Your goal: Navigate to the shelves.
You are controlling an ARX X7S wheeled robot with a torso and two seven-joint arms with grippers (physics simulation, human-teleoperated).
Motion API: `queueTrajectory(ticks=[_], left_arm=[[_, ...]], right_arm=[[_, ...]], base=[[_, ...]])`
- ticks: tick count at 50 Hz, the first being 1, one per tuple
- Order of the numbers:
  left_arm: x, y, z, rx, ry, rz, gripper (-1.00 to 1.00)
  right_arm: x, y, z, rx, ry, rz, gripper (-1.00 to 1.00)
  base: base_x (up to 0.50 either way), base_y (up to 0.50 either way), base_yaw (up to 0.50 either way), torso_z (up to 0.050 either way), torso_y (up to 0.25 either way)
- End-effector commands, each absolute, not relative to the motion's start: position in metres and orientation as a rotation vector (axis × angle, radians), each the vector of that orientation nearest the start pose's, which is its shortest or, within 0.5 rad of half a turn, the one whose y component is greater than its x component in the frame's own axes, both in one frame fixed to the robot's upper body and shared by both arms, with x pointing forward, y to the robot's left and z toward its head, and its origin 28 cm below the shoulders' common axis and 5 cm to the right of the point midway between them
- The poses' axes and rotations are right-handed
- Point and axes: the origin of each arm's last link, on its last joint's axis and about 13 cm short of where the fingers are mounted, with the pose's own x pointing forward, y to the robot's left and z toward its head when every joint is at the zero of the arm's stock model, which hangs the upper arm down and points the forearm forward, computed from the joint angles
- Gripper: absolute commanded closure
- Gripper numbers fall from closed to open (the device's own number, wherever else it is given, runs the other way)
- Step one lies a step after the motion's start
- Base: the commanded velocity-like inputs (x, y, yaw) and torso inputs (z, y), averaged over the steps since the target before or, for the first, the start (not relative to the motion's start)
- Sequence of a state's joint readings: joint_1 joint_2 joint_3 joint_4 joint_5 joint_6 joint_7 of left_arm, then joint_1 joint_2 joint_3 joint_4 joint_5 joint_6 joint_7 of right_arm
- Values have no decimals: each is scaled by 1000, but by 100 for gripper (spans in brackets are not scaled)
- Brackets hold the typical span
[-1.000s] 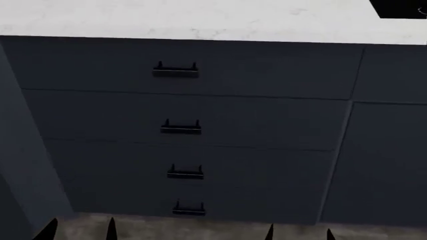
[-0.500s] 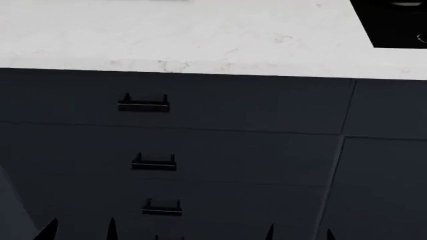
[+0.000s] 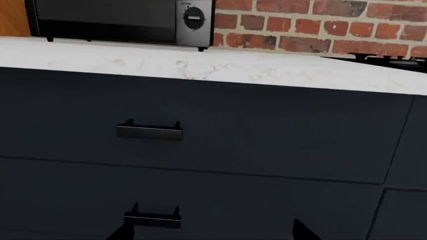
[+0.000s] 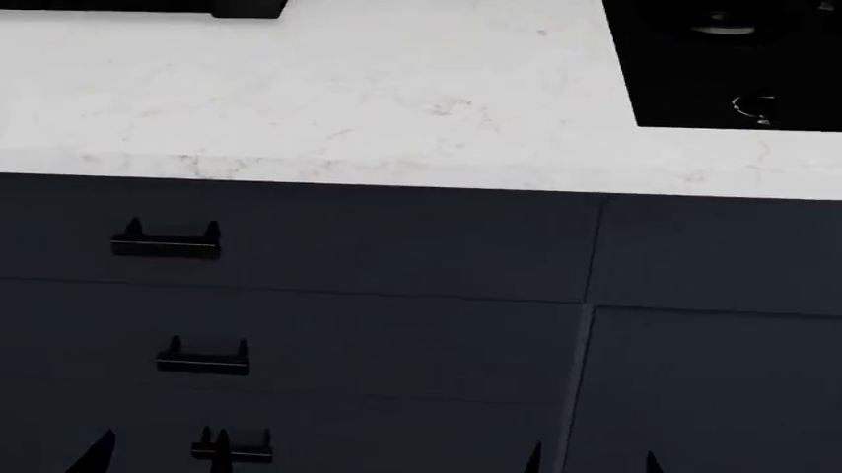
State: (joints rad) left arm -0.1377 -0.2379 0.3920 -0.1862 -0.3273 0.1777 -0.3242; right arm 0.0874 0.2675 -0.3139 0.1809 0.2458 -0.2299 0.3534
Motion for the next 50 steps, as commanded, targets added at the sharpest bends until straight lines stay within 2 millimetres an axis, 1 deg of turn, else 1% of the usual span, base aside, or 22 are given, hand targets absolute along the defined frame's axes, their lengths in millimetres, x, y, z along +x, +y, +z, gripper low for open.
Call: queueTrajectory(ticks=[1,50], left_arm=[[228,195,5,-62,-16,1,-100],[228,195,5,-62,-17,0,-100]], right_arm=[[220,-110,2,-17,-66,-96,-100],[220,-110,2,-17,-66,-93,-100]], base=[[-441,-15,0,0,0],[-442,-15,0,0,0]])
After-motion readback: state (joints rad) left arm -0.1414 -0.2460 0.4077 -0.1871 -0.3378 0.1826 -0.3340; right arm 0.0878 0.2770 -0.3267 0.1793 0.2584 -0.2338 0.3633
